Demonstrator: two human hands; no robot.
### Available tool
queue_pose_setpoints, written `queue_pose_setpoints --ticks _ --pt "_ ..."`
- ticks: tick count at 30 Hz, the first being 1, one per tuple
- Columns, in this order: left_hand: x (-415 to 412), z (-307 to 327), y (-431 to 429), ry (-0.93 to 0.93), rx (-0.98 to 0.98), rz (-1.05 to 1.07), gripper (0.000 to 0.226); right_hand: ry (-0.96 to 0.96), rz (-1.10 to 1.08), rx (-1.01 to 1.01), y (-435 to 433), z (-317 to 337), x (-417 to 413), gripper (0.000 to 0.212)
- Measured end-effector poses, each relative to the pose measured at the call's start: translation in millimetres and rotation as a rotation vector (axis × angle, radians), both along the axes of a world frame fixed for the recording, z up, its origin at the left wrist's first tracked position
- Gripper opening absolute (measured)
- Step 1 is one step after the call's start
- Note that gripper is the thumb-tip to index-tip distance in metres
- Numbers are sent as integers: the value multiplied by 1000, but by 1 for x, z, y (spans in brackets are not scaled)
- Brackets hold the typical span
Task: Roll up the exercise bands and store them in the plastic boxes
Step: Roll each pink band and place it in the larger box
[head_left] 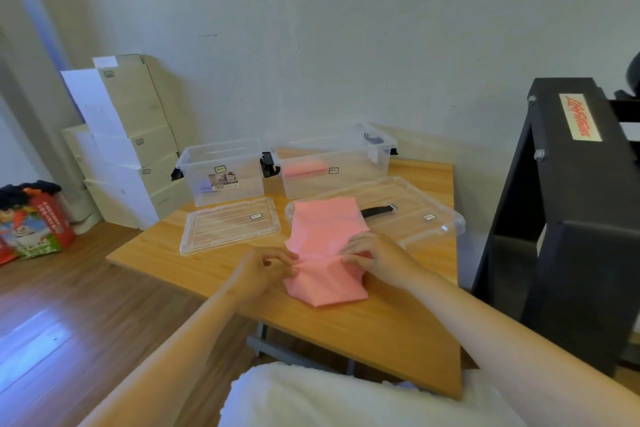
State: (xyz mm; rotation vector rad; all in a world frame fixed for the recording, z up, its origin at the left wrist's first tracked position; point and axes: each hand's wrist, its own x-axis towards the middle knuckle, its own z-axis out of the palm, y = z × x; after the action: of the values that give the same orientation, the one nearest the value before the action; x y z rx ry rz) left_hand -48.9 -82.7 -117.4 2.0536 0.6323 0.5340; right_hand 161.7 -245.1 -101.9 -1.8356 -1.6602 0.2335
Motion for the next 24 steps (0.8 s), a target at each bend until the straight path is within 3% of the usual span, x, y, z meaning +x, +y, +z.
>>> queue_pose_setpoints --ticks 6,7,10,22,24 --pt "13 61 10 -111 88 -41 13 163 -26 -30 10 56 5 19" --pt "16 75 11 -149 79 -45 14 155 -40 -4 12 70 8 16" --pt "25 125 11 -234 68 -44 13 89 -78 113 19 116 14 38" --pt "50 310 -6 -468 327 38 16 57 -228 553 17 281 20 30" --pt "51 332 -8 -482 356 52 15 78 -257 610 15 302 19 21"
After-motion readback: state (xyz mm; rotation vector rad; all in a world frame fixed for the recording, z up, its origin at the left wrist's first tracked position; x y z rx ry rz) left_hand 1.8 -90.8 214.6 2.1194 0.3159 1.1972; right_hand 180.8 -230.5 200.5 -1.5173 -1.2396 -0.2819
